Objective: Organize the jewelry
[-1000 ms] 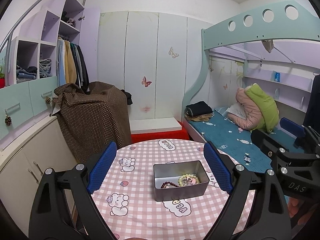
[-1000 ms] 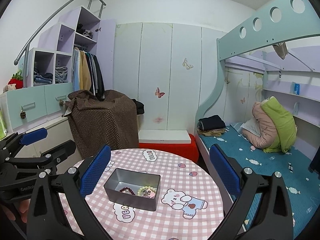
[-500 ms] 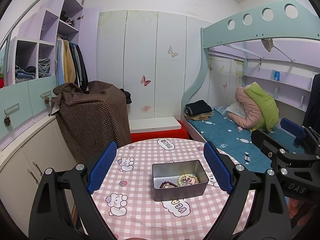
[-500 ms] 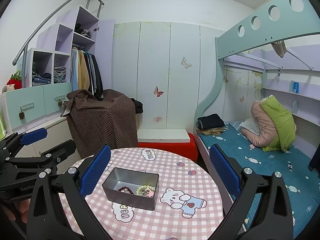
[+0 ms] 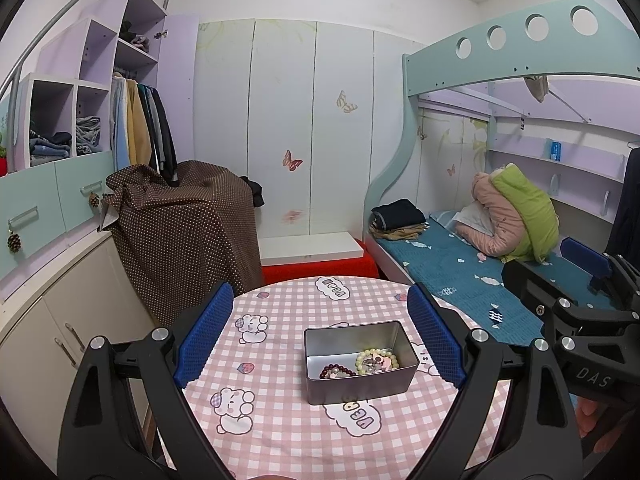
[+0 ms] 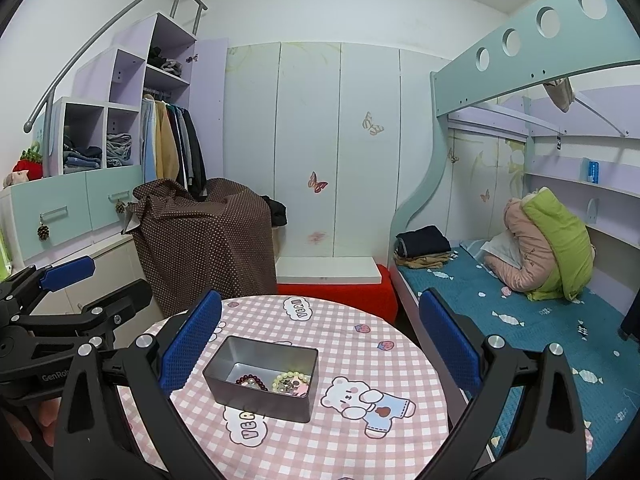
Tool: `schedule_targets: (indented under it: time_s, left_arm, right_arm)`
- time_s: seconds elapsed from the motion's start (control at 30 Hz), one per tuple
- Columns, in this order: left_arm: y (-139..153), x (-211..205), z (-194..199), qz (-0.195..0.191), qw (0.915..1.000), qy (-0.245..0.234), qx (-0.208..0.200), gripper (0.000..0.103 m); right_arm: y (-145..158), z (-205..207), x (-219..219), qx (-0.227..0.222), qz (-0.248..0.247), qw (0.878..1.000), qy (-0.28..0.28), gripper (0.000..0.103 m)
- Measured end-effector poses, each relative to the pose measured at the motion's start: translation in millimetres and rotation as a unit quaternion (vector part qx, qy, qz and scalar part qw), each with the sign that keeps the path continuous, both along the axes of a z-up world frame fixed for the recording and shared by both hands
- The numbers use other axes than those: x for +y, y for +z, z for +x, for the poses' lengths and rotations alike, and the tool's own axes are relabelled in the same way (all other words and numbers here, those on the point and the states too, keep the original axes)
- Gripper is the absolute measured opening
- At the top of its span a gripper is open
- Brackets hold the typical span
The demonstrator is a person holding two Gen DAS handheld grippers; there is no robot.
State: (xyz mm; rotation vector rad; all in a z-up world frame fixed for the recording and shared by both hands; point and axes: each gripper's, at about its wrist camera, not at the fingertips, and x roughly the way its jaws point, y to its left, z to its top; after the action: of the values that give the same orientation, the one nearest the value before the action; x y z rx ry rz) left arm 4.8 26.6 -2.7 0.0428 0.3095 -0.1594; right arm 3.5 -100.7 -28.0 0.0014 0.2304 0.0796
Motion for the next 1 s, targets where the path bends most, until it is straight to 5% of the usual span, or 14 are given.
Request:
schedule_targets:
  time_s: [1.0]
  left_arm:
    - [-7,-1,11,0.005,0.9999,-0.001,0.013,0.089]
  right_arm:
    - [-6,13,2,0.016,0.003,1.000,-0.002,0.095]
